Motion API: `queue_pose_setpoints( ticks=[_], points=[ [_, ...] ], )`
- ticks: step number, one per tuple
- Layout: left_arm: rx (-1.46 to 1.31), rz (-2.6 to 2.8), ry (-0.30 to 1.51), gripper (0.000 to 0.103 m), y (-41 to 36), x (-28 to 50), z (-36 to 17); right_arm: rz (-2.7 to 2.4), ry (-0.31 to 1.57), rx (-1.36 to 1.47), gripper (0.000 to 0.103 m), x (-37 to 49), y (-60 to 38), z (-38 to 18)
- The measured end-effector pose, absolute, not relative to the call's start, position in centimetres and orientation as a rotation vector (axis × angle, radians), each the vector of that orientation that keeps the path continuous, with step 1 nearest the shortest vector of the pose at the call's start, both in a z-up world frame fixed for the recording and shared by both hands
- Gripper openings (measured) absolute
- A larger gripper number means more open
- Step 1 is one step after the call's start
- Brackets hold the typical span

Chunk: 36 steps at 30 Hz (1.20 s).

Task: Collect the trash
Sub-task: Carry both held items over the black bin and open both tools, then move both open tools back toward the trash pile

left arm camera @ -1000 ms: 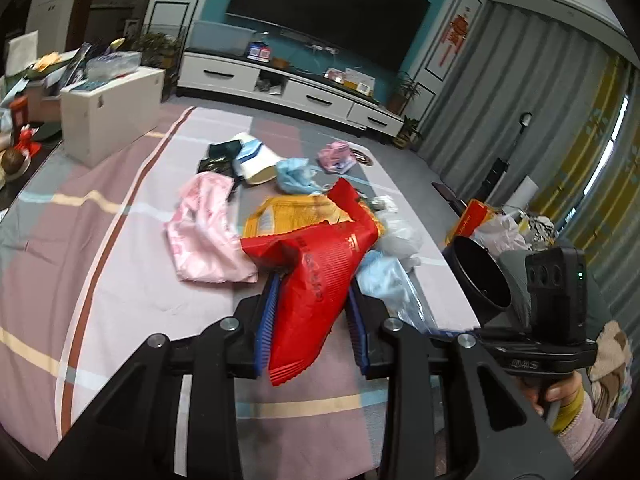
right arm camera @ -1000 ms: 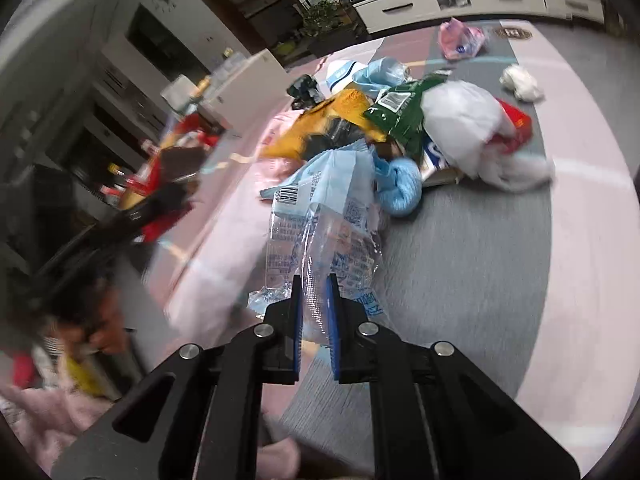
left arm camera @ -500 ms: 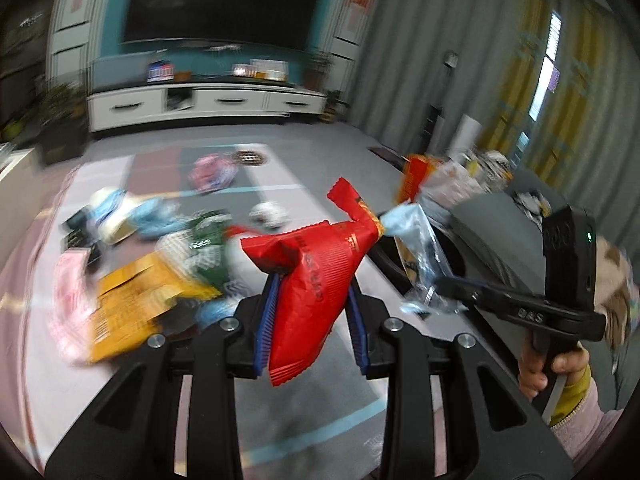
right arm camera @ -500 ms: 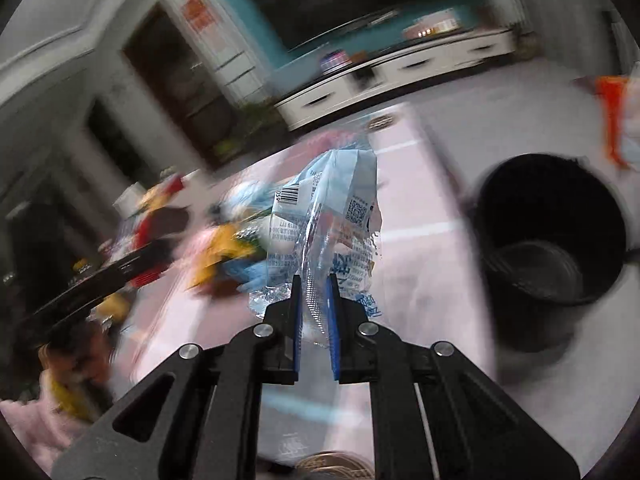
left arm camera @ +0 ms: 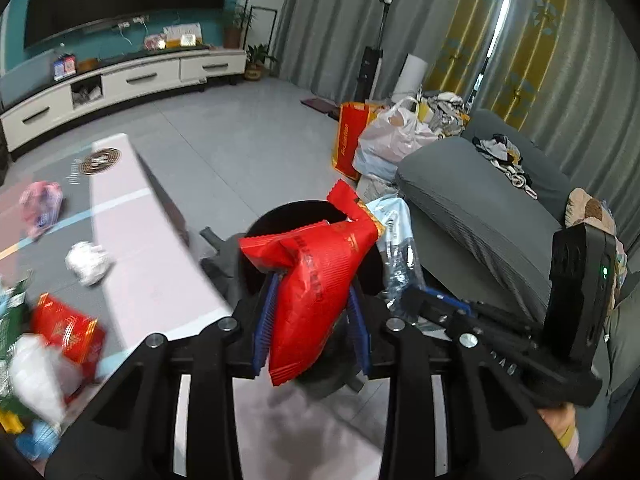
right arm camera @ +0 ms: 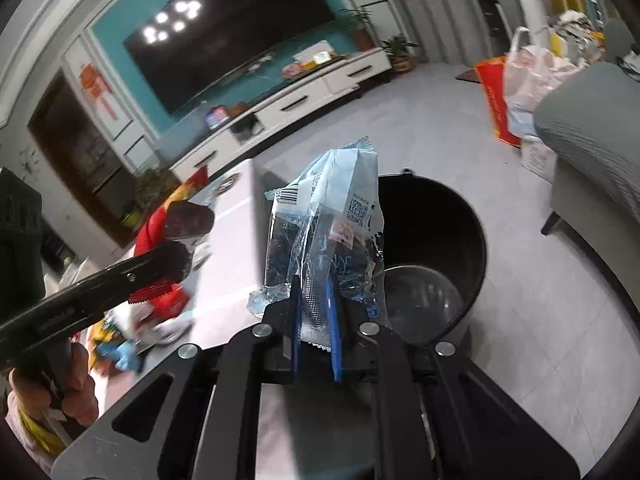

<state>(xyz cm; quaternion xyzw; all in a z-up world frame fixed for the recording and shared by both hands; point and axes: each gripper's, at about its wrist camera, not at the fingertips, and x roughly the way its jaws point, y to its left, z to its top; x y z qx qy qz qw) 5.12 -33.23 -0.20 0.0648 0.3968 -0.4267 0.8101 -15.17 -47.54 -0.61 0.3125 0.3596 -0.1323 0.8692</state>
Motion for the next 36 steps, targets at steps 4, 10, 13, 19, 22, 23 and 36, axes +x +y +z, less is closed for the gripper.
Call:
queue_pose_setpoints(
  ticks=[4, 10, 13, 19, 22, 23, 36],
  points=[
    [0.168, -0.884, 0.878, 0.058, -36.4, 6.0, -1.8, -0.293, 0.767, 0.685, 0.023, -13.6, -48.0, -1.4],
    [0.165, -0.864, 0.889, 0.074, -35.9, 6.4, -2.4, -0.323, 0.754, 0.712, 0.047, -14.5, -49.0, -1.5],
    [0.153, -0.85, 0.892, 0.076, -34.3, 6.3, -2.1, -0.323, 0.755, 0.725, 0.048, -15.4, -48.9, -1.5],
    [0.146, -0.787, 0.863, 0.084, -29.2, 3.5, -1.3, -0.273, 0.782, 0.732, 0.054, -16.8, -46.3, -1.0],
    [0.156, -0.759, 0.847, 0.086, -26.0, 1.5, -1.2, -0.23, 0.819, 0.719, 0.056, -16.8, -44.0, -0.6],
    [0.162, -0.748, 0.84, 0.087, -24.7, 0.8, -1.2, -0.218, 0.83, 0.712, 0.056, -16.7, -43.4, -0.5],
    [0.002, -0.37, 0.798, 0.089, -4.7, -2.3, -0.1, 0.044, 0.946, 0.555, 0.058, -12.7, -32.0, 0.9]
  ],
)
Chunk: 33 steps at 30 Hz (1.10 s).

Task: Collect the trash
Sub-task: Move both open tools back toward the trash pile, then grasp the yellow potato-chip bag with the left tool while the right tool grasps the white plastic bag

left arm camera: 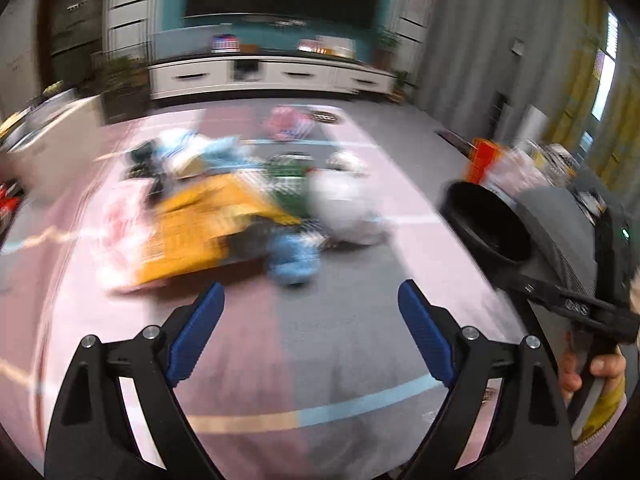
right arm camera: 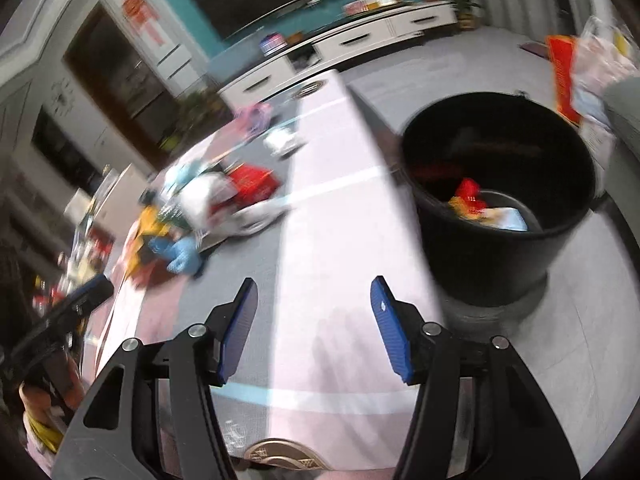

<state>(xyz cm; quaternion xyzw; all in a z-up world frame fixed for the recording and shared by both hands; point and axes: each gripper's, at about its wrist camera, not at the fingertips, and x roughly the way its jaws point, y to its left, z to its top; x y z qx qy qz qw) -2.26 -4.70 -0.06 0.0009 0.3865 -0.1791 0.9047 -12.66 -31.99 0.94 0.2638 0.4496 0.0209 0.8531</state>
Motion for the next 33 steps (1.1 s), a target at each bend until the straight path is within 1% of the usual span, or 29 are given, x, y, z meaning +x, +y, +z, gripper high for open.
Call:
queue_pose_setpoints(
  ticks=[6, 12, 18, 23, 30, 31, 32, 33],
  points=[
    [-0.106, -0.231, 0.823, 0.089, 2.8, -2.3, -1.3, 0.137, 0.972, 0.458, 0.058, -10.8, -27.1, 1.4],
    [-0.172, -0.198, 0.829, 0.089, 5.9, -2.5, -2.5, 0.154, 0.958, 0.387, 0.058, -8.0, -24.8, 1.8],
    [-0.198, -0.22, 0.84, 0.089, 6.3, -1.2, -3.2, 0.139, 0.909, 0.356, 0.06, -4.1, -23.9, 1.8],
    [-0.18, -0.253, 0.839, 0.089, 5.7, -0.2, -3.2, 0.109, 0.904, 0.317, 0.066, -0.4, -23.7, 1.2],
    [-0.107, -0.3, 0.839, 0.089, 4.2, 2.3, -2.7, 0.122, 0.944, 0.306, 0.066, 2.4, -23.1, -0.8],
    [-0.091, -0.308, 0.837, 0.089, 3.9, 2.7, -2.6, 0.123, 0.943, 0.301, 0.056, 2.5, -23.0, -1.0],
    [-0.08, -0.316, 0.834, 0.089, 3.8, 3.0, -2.5, 0.125, 0.947, 0.289, 0.041, 2.6, -22.8, -1.1],
    [-0.057, -0.331, 0.833, 0.089, 3.4, 3.6, -2.3, 0.126, 0.955, 0.278, 0.033, 2.6, -22.8, -1.4]
  ],
)
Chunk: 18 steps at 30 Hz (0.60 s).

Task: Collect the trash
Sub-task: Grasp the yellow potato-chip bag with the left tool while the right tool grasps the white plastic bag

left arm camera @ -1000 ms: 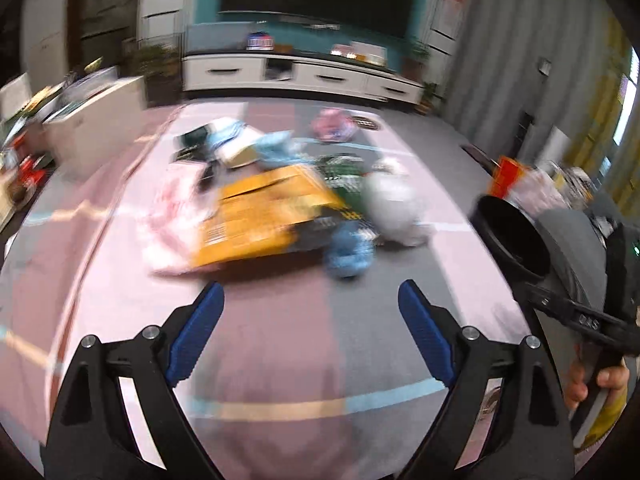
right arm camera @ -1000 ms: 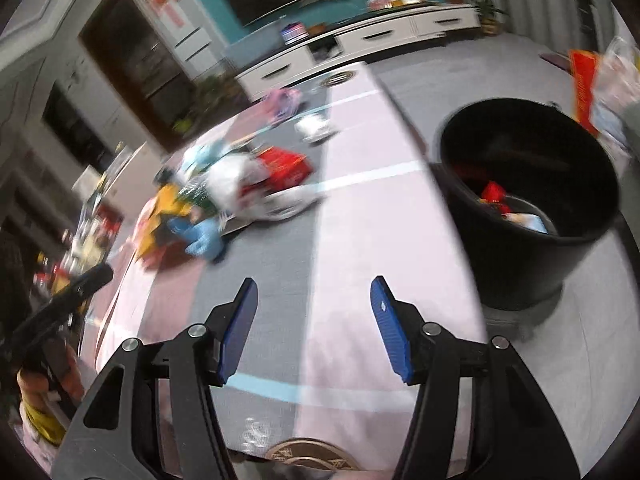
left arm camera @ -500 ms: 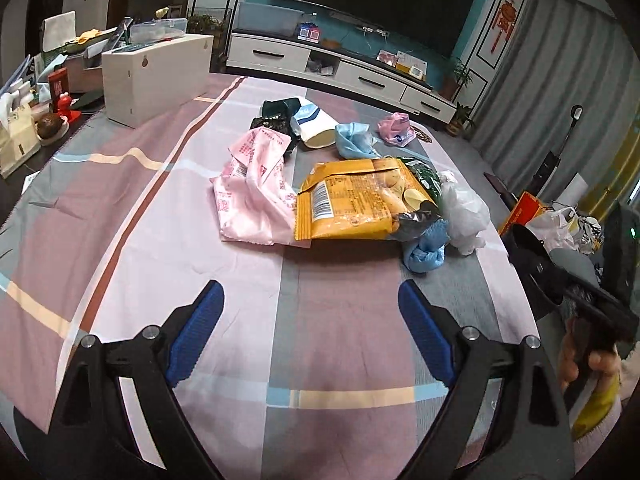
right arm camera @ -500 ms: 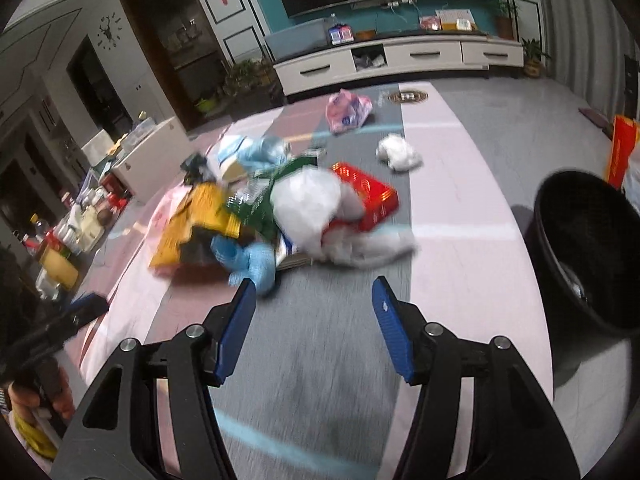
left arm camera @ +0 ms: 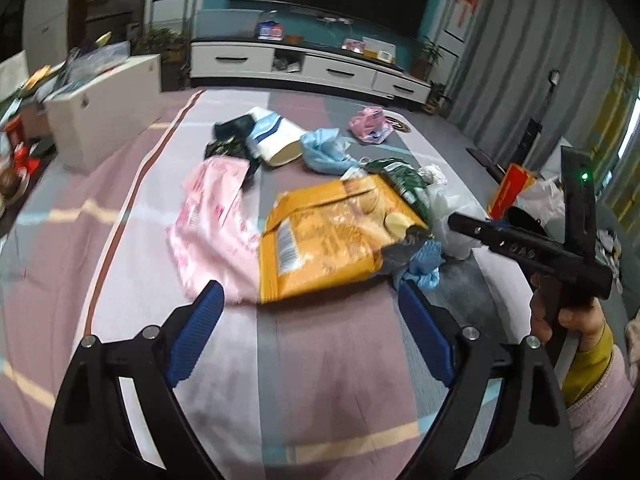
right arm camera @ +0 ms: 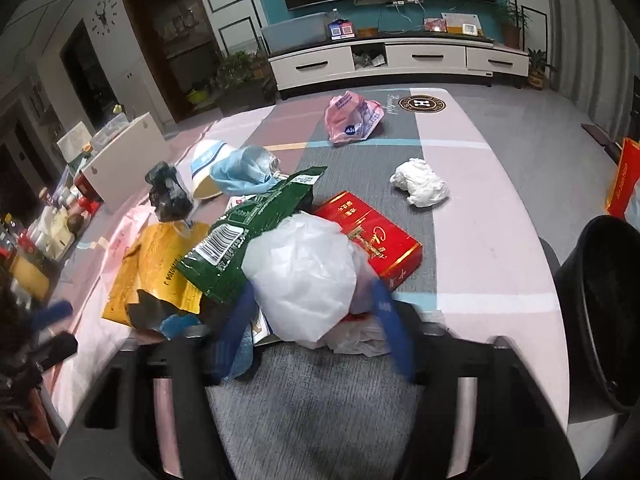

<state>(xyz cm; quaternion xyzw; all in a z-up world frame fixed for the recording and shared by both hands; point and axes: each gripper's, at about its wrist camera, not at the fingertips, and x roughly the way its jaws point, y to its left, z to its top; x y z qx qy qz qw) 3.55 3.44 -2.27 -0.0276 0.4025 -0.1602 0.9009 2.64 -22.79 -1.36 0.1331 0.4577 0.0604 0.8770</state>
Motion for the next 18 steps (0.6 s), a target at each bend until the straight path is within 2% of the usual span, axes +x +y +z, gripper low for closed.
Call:
queue_pose_setpoints(
  ticks=[2, 4, 10, 18],
  points=[
    [-0.018, -0.362, 0.833, 0.089, 2.9, 4.3, -2.0, 0.123, 0.95, 0.277, 0.017, 2.5, -22.9, -1.5],
    [0.04, -0.396, 0.836, 0.089, 2.1, 5.2, -1.9, 0.125, 0.947, 0.293, 0.012, 2.1, -23.4, -1.3],
    [0.187, -0.554, 0.842, 0.089, 0.2, 7.6, -1.0, 0.11, 0.867, 0.375, 0.011, -0.8, -25.9, 1.3],
    [0.416, -0.755, 0.881, 0.089, -3.0, 10.9, -1.7, 0.114, 0.851, 0.432, 0.011, -3.3, -27.2, 2.3]
  ],
)
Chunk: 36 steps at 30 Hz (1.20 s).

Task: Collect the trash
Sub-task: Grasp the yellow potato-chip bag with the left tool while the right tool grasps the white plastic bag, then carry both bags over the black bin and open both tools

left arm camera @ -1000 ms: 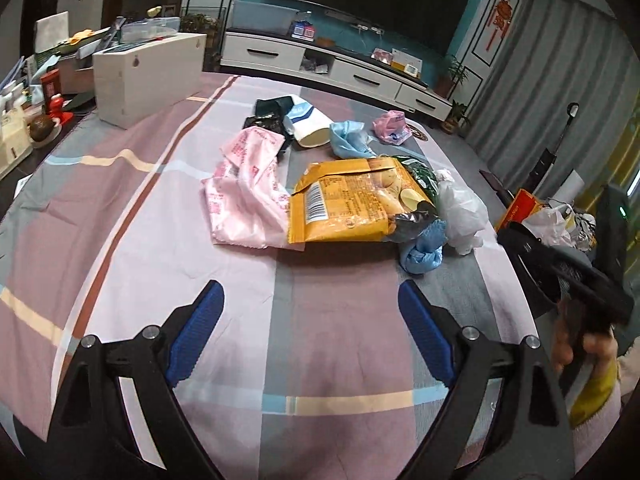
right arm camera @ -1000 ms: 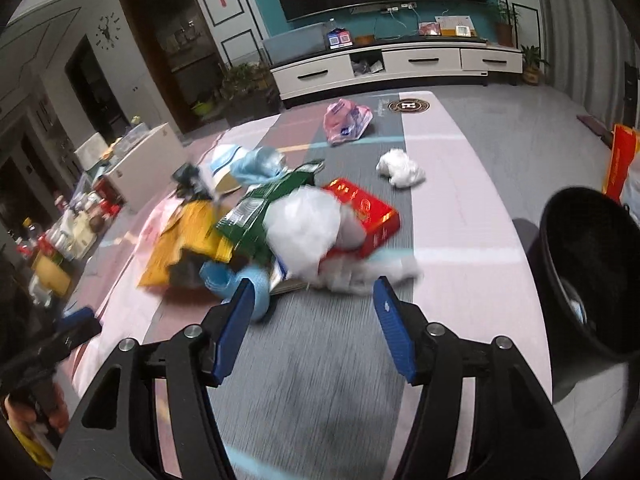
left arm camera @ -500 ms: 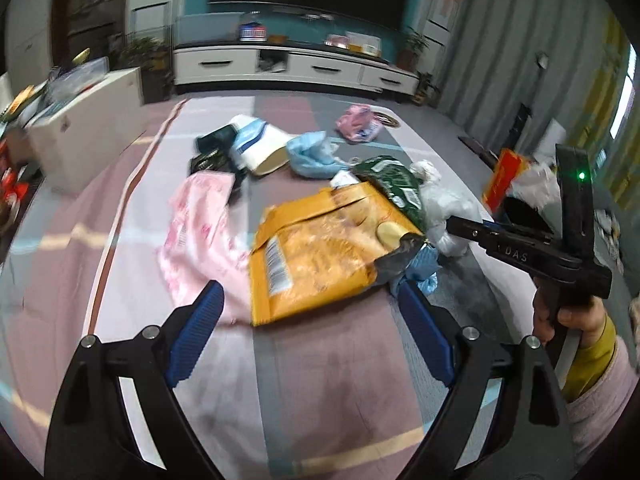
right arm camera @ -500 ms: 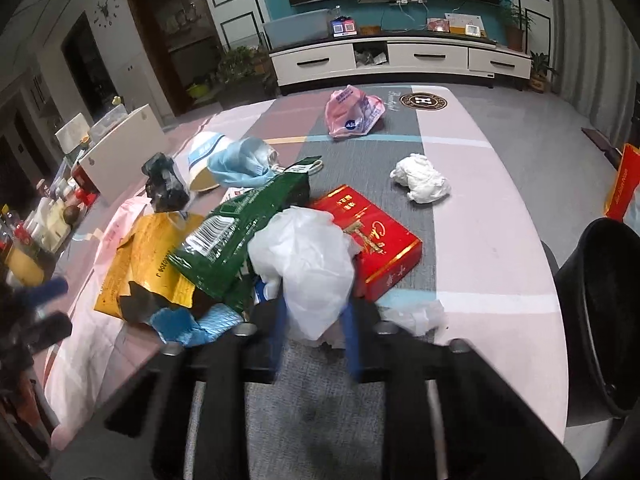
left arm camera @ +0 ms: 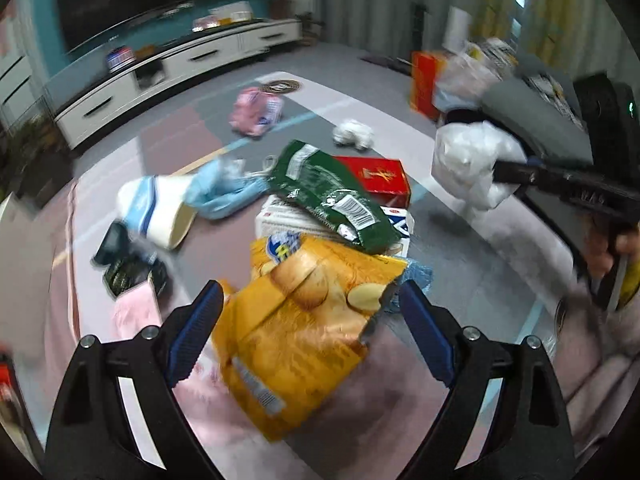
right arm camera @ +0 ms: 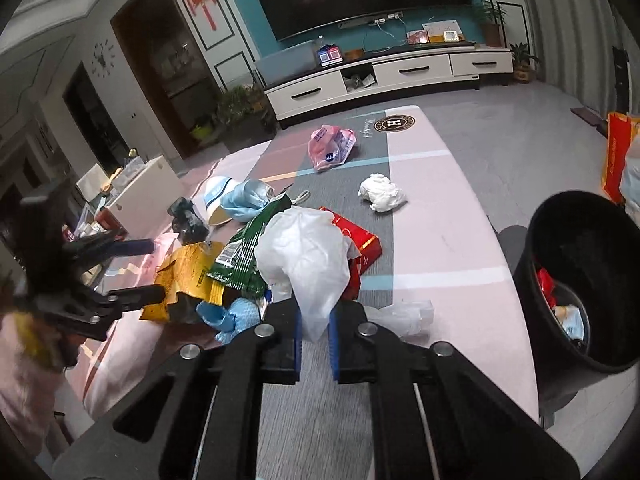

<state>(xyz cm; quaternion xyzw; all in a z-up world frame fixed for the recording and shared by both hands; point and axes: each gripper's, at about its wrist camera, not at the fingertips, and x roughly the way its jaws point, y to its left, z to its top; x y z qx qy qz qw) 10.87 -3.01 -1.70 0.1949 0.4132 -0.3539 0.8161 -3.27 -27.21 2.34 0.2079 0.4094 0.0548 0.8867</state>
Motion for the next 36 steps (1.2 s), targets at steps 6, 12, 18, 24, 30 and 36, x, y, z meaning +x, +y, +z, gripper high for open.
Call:
queue_pose_setpoints(
  ticks=[6, 12, 18, 24, 30, 36],
  points=[
    [0.506, -0.786, 0.952, 0.082, -4.4, 11.9, -4.3, 0.116, 0.852, 0.44, 0.011, -3.4, -27.1, 2.5],
    [0.44, -0.812, 0.946, 0.032, -3.1, 10.5, -3.9, 0.125, 0.857, 0.453, 0.011, -3.5, -27.0, 2.4],
    [0.311, -0.796, 0.932, 0.015, -1.3, 8.5, -2.5, 0.15, 0.846, 0.471, 0.011, -4.2, -26.8, 3.0],
    [0.184, -0.748, 0.864, 0.014, 0.2, 5.4, 0.0, 0.16, 0.816, 0.487, 0.011, -5.4, -27.2, 4.1],
    [0.112, -0.759, 0.718, 0.014, -1.0, 2.1, 4.8, 0.13, 0.775, 0.502, 0.011, -7.1, -28.8, 5.3],
    [0.146, -0.749, 0.63, 0.015, -6.3, 1.3, 7.2, 0.062, 0.722, 0.525, 0.011, -9.5, -31.7, 6.2]
  ],
)
